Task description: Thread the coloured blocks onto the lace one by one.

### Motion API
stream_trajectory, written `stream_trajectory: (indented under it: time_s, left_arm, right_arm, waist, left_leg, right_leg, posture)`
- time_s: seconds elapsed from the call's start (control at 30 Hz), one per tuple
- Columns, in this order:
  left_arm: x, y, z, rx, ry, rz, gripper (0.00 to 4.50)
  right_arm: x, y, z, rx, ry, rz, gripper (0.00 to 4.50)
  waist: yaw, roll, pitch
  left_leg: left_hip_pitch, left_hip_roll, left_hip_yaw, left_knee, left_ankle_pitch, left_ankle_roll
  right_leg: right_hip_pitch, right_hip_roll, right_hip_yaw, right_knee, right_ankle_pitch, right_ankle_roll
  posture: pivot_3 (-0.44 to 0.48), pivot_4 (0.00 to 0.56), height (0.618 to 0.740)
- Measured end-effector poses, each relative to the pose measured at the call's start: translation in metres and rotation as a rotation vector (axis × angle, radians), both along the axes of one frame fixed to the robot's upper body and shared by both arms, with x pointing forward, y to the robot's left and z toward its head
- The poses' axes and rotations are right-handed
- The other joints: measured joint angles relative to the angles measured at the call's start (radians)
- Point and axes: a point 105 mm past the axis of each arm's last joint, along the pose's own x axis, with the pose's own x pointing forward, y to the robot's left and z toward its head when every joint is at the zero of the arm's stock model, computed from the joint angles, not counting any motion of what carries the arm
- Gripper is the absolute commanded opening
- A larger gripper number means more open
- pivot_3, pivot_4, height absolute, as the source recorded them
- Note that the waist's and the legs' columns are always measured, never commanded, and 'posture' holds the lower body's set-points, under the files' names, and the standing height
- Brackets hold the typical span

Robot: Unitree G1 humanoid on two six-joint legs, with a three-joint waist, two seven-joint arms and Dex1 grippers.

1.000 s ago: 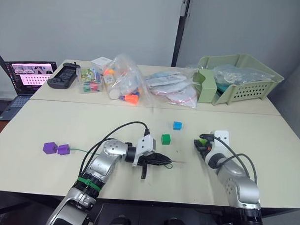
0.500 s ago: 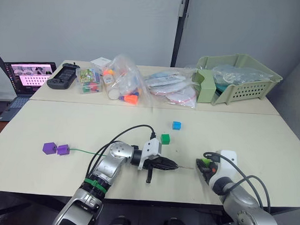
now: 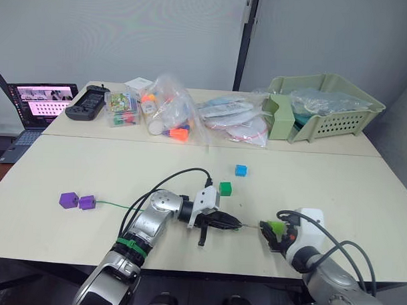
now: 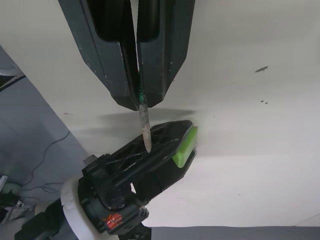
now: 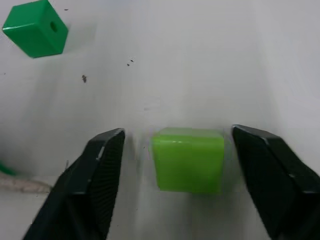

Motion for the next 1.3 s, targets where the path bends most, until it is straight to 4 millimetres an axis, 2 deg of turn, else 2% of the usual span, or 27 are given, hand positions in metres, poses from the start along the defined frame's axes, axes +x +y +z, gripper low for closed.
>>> stream_trajectory:
  time_s: [0.13, 0.2, 0.3, 0.4, 0.53, 0.67, 0.8, 1.0, 1.2, 1.3]
  left_arm:
    - [0.0, 0.0, -0.002, -0.001, 0.01, 0.002, 0.0]
    - [0.001, 0.0, -0.003, -0.001, 0.01, 0.005, 0.0]
    - [0.001, -0.001, -0.002, -0.005, 0.006, 0.004, 0.0]
    - [0.002, 0.0, -0.002, -0.002, 0.003, 0.008, 0.0]
    - [0.004, 0.0, -0.003, 0.002, -0.005, 0.027, 0.0]
    - [0.005, -0.001, -0.004, 0.009, -0.011, 0.041, 0.0]
    - [0.007, -0.002, -0.004, 0.009, -0.016, 0.055, 0.0]
    - [0.009, -0.006, -0.001, -0.002, -0.027, 0.073, 0.0]
    - [0.011, -0.004, -0.001, 0.005, -0.029, 0.081, 0.0]
    - [0.011, -0.003, -0.002, 0.007, -0.03, 0.084, 0.0]
  right_arm:
    - [-0.011, -0.023, 0.037, -0.054, -0.033, 0.153, 4.45]
    - [-0.019, -0.019, 0.042, -0.076, 0.009, 0.29, 4.45]
    - [-0.028, -0.027, 0.061, -0.205, 0.073, 0.508, 4.45]
    - [-0.026, -0.03, 0.071, -0.266, 0.081, 0.61, 4.45]
    - [-0.016, -0.034, 0.062, -0.559, 0.178, 0.884, 4.45]
    - [0.0, -0.027, 0.057, -0.639, 0.152, 1.055, 4.45]
    - [0.023, -0.026, 0.055, -0.743, 0.147, 1.152, 4.45]
    - [0.038, -0.018, 0.034, -0.79, 0.21, 1.29, 4.45]
    - [0.039, -0.017, 0.018, -0.79, 0.267, 1.343, 4.45]
    - [0.04, -0.015, 0.017, -0.785, 0.273, 1.348, 3.59]
  waist:
    - [0.0, 0.0, 0.0]
    - [-0.001, 0.002, 0.001]
    - [-0.001, 0.004, 0.001]
    - [-0.001, 0.003, 0.001]
    - [-0.004, 0.004, 0.001]
    - [-0.002, 0.004, 0.002]
    - [0.0, 0.004, 0.002]
    - [0.005, 0.004, 0.002]
    - [0.008, 0.004, 0.002]
    - [0.009, 0.004, 0.002]
  left_leg:
    - [0.001, 0.001, -0.001, 0.0, 0.0, 0.0]
    - [0.0, 0.001, -0.001, 0.0, 0.0, 0.0]
    - [0.001, 0.0, 0.0, 0.0, 0.0, 0.0]
    - [0.003, 0.0, 0.002, 0.0, 0.0, 0.0]
    - [0.004, 0.0, 0.005, -0.001, 0.0, 0.0]
    - [0.004, 0.0, 0.005, 0.0, 0.0, 0.0]
    - [0.002, 0.0, 0.005, 0.0, 0.0, 0.0]
    - [0.001, -0.001, 0.005, 0.0, 0.0, 0.0]
    - [0.0, -0.001, 0.005, 0.001, 0.0, 0.0]
    - [0.0, -0.001, 0.004, 0.001, 0.0, 0.0]
  right_leg:
    - [0.002, 0.001, 0.0, -0.002, 0.0, 0.0]
    - [0.002, 0.002, 0.0, -0.002, 0.0, 0.0]
    - [0.004, 0.001, 0.0, -0.004, 0.0, 0.0]
    - [0.009, 0.002, -0.002, -0.006, 0.0, 0.001]
    - [0.01, 0.001, -0.001, -0.007, -0.001, 0.001]
    - [0.009, 0.001, -0.001, -0.007, -0.001, 0.001]
    - [0.007, 0.0, -0.001, -0.007, -0.001, 0.001]
    - [0.005, 0.0, -0.001, -0.005, -0.001, 0.001]
    - [0.0, -0.001, 0.0, -0.002, 0.0, 0.001]
    - [0.0, -0.001, 0.0, -0.001, 0.0, 0.001]
  posture:
    - [0.0, 0.15, 0.734]
    - [0.0, 0.15, 0.734]
    - [0.0, 0.15, 0.734]
    - [0.0, 0.15, 0.734]
    - [0.0, 0.15, 0.734]
    - [0.0, 0.15, 0.734]
    - [0.0, 0.15, 0.734]
    - [0.0, 0.15, 0.734]
    - [0.0, 0.15, 0.734]
    - [0.0, 0.15, 0.734]
